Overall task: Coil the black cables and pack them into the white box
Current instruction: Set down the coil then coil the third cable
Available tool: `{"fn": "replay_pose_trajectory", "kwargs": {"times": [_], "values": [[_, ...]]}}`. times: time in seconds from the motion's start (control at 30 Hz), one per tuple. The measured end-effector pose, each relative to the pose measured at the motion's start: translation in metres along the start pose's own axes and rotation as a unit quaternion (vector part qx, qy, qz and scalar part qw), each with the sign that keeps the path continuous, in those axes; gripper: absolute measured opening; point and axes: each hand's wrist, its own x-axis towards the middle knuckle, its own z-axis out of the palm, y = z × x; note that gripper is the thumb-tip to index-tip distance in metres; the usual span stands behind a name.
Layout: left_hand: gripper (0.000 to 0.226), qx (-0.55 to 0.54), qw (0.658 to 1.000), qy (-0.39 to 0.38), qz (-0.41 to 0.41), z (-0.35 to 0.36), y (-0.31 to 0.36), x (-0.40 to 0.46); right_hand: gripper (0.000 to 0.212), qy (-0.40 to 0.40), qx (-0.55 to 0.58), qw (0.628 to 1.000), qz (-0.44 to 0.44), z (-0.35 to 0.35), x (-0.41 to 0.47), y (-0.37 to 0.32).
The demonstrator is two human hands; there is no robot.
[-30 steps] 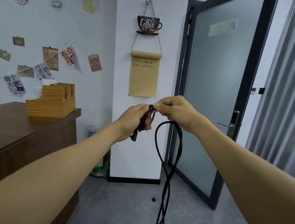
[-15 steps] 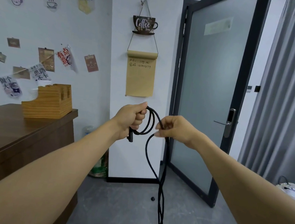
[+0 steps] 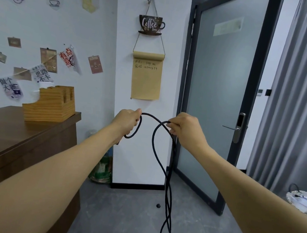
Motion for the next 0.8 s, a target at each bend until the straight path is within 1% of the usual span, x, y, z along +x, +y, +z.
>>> {"fn": "replay_pose_trajectory", "kwargs": {"times": [0.07,0.1,0.17,0.2,0.27,0.3,0.33,0.4,0.47,0.53,0.6,0.67,0.73,0.8], "values": [[0.042,0.093,0.995,-0.024,0.037,0.006,0.005,-0.004,0.020,0.027,-0.029,0.999,-0.030,-0.002,0.005,-0.006],[0.047,0.125,0.990,-0.041,0.056,0.011,0.008,-0.008,0.020,0.035,-0.042,0.998,-0.040,-0.003,0.008,-0.009],[0.061,0.148,0.983,-0.075,0.077,0.021,0.013,-0.014,0.022,0.045,-0.064,0.995,-0.056,-0.005,0.015,-0.016],[0.064,0.154,0.981,-0.088,0.083,0.026,0.014,-0.016,0.022,0.045,-0.075,0.994,-0.064,-0.006,0.018,-0.019],[0.064,0.175,0.972,-0.109,0.111,0.033,0.017,-0.018,0.022,0.037,-0.087,0.993,-0.078,-0.007,0.021,-0.022],[0.061,0.174,0.970,-0.117,0.128,0.036,0.018,-0.018,0.023,0.028,-0.075,0.994,-0.076,-0.007,0.022,-0.023],[0.058,0.150,0.971,-0.118,0.140,0.038,0.018,-0.018,0.023,0.017,-0.043,0.997,-0.057,-0.007,0.022,-0.023],[0.052,0.073,0.981,-0.111,0.138,0.038,0.016,-0.015,0.020,-0.007,0.067,0.998,0.019,-0.008,0.020,-0.023],[0.052,0.021,0.988,-0.091,0.123,0.035,0.009,-0.010,0.014,-0.046,0.167,0.982,0.072,-0.009,0.016,-0.019],[0.055,-0.006,0.992,-0.072,0.101,0.031,0.004,-0.006,0.020,-0.103,0.224,0.965,0.093,-0.010,0.010,-0.013],[0.055,-0.034,0.995,-0.056,0.076,0.031,0.003,-0.004,0.024,-0.158,0.220,0.958,0.093,-0.008,0.005,-0.011],[0.055,-0.059,0.996,-0.043,0.058,0.032,0.004,-0.003,0.022,-0.189,0.195,0.959,0.079,-0.003,0.001,-0.010],[0.054,-0.067,0.996,-0.037,0.041,0.035,0.006,-0.002,0.024,-0.187,0.208,0.957,0.075,0.001,-0.002,-0.010],[0.052,-0.052,0.997,-0.044,0.031,0.036,0.006,-0.001,0.029,-0.179,0.259,0.944,0.101,0.004,-0.003,-0.009]]}}
